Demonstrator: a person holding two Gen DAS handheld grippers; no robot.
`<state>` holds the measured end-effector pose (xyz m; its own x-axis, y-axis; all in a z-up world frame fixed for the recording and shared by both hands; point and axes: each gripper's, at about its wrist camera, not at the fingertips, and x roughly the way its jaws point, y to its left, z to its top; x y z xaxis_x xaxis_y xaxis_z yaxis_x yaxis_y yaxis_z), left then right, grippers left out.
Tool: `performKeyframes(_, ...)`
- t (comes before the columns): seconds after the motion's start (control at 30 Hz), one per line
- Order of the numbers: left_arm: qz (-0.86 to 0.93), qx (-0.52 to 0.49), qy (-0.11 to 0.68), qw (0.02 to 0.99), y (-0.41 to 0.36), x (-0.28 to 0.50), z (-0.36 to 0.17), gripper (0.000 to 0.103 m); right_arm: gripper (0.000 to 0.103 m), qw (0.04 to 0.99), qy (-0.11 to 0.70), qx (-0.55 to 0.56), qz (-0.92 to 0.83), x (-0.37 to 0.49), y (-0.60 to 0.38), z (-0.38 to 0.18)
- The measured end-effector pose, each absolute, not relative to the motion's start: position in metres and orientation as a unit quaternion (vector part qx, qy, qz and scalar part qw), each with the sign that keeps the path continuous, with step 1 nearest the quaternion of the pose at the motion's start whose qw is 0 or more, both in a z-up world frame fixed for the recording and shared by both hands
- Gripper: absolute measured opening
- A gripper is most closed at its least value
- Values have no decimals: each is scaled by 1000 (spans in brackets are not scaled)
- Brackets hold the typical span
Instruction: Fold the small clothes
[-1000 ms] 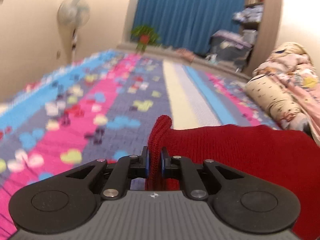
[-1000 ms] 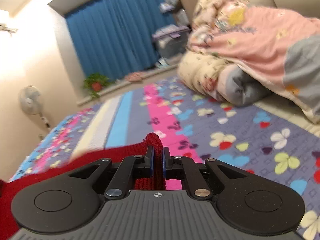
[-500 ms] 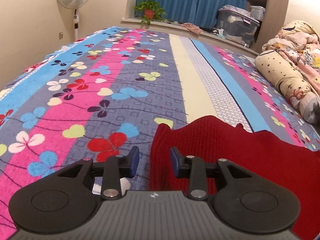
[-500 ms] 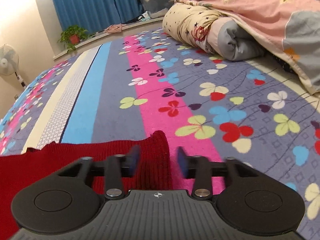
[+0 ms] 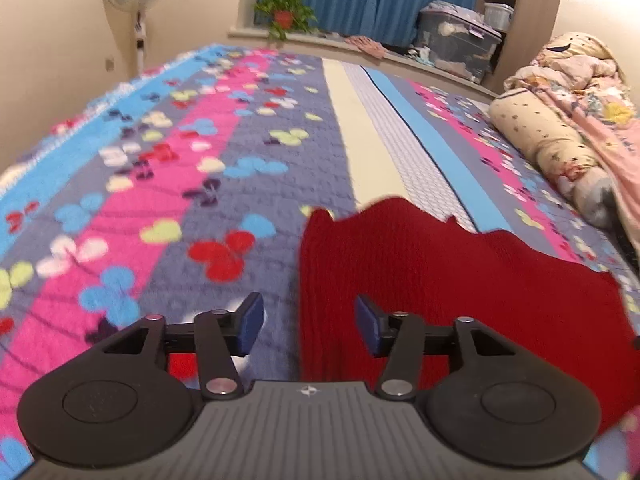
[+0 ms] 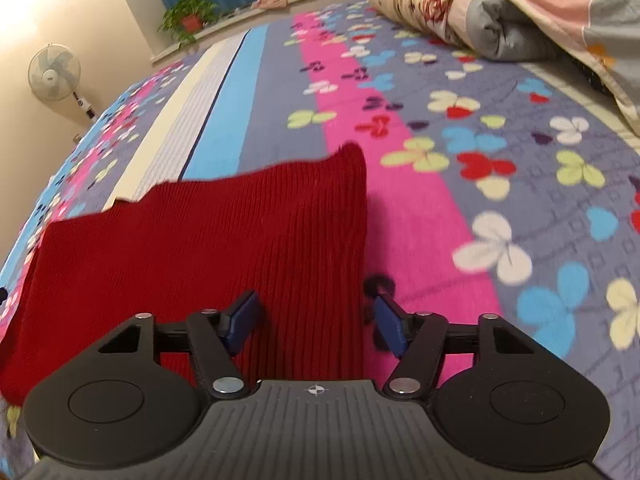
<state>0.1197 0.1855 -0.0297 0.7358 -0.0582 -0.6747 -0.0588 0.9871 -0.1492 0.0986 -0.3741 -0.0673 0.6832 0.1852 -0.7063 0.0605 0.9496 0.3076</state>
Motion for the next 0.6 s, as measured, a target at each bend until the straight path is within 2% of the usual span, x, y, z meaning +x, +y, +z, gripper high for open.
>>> performKeyframes(0.13,-45,-124,394,910,188,100,-34,68,68,896,409,171,30,83,-384,-70)
performKeyframes(0.3,-48,-125,439,888,182,88,-55,67,68,880,435,188,34,69,-387,-80)
performKeyframes(0.33,-48,-123,447,884,181,87,-60,59,67,878,440,185,36,68,-384,-83)
performKeyframes(0.37,-56,-122,452,882,180,86,-64,36,66,877,443,181,41,67,-381,-86)
performKeyframes(0.4,-63,-112,453,883,177,84,-65,23,43,877,443,178,54,66,-378,-87)
performKeyframes(0.43,-62,-92,446,888,174,81,-63,19,22,878,438,177,70,64,-375,-86)
performKeyframes(0.47,-64,-73,438,894,171,76,-57,17,12,885,426,175,69,61,-374,-82)
performKeyframes(0.6,-81,-92,388,913,181,46,-13,16,10,913,339,215,77,37,-395,-47)
